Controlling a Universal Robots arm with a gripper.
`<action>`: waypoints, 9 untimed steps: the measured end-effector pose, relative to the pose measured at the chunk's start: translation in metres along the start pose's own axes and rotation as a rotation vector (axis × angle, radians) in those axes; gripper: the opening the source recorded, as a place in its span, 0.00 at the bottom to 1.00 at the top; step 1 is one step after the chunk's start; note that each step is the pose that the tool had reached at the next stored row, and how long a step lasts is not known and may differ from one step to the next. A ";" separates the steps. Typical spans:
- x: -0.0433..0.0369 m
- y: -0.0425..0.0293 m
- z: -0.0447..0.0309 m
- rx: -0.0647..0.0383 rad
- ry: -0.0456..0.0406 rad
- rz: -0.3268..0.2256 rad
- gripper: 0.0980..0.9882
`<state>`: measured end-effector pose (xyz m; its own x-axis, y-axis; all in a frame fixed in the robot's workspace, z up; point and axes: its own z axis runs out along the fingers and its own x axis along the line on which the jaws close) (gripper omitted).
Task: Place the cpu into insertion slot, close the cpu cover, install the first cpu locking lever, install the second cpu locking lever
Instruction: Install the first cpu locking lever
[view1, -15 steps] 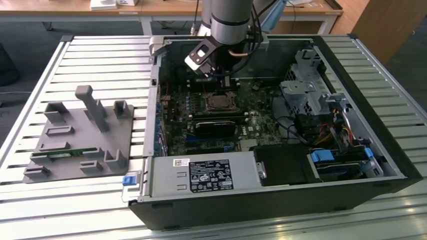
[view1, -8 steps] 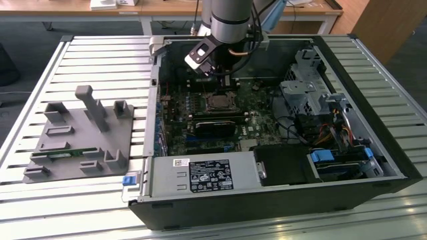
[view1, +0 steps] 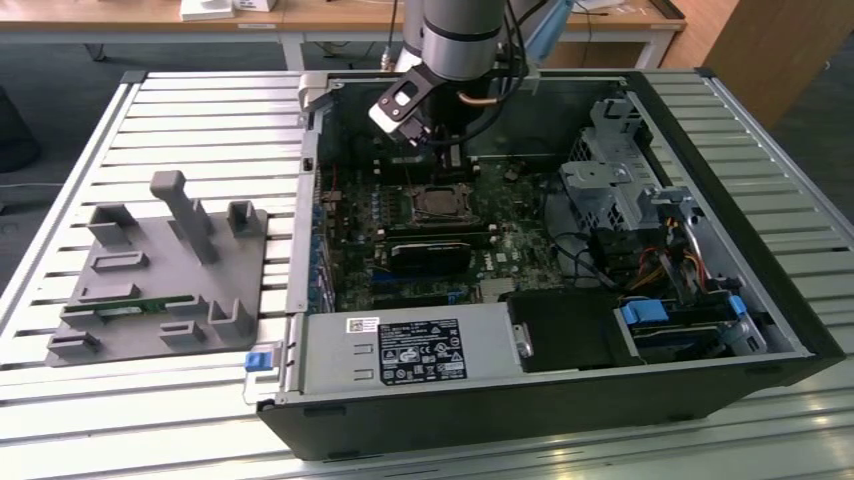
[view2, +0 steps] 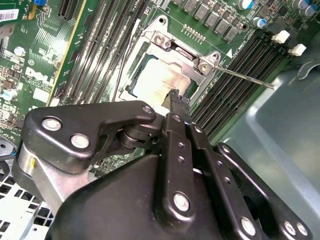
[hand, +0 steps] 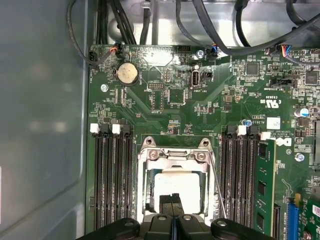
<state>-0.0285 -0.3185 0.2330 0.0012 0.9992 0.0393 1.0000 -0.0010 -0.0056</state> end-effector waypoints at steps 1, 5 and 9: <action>0.0000 0.0000 -0.0008 0.000 0.0000 0.000 0.01; 0.0001 0.0000 -0.0037 0.000 0.0000 0.000 0.01; 0.0002 0.0000 -0.0063 0.000 -0.0005 0.003 0.01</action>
<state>-0.0285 -0.3185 0.2392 0.0045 0.9992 0.0388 1.0000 -0.0043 -0.0056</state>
